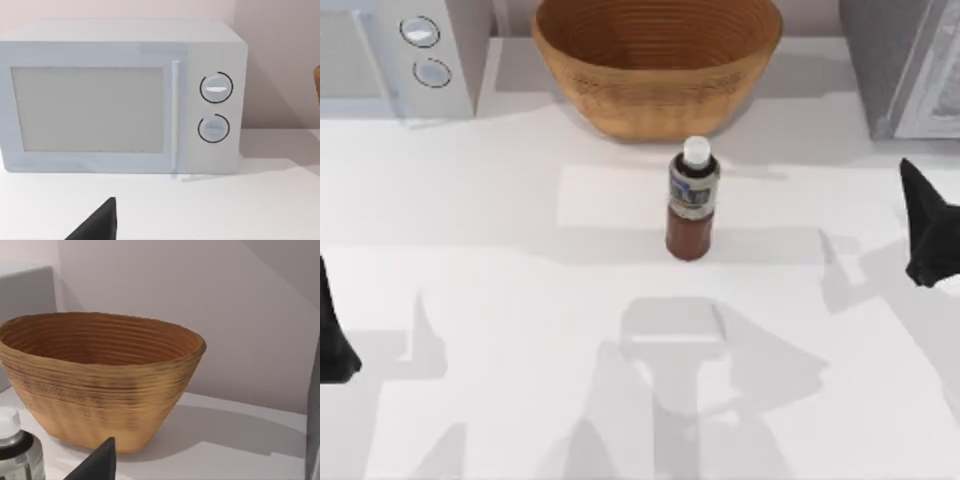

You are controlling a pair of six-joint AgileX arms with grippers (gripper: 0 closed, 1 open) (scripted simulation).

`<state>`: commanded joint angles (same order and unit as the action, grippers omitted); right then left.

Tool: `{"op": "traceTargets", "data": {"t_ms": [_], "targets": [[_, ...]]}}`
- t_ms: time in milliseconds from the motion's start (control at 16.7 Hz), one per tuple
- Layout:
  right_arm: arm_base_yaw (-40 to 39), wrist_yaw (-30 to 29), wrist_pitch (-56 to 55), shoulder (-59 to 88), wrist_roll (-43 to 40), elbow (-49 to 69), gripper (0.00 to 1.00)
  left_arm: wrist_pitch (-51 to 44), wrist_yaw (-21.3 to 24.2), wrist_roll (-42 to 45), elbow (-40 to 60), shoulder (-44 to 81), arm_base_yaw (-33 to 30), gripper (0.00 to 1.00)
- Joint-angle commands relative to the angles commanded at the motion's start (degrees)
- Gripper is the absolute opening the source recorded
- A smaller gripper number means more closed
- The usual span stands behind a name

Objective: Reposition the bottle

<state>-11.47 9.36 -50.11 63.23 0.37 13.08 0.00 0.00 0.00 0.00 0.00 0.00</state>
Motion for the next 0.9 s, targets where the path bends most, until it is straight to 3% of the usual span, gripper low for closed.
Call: {"op": "traceTargets", "data": {"t_ms": [480, 900], "targets": [[-7.83, 6.39, -34.01, 42.77, 0.31, 8.71, 1.0, 0.0, 0.0, 0.0, 0.0, 0.0, 0.0, 1.0], [-11.81, 9.64, -51.35, 64.51, 0.52, 13.28, 1.0, 0.0, 0.0, 0.0, 0.0, 0.0, 0.0, 1.0]]}}
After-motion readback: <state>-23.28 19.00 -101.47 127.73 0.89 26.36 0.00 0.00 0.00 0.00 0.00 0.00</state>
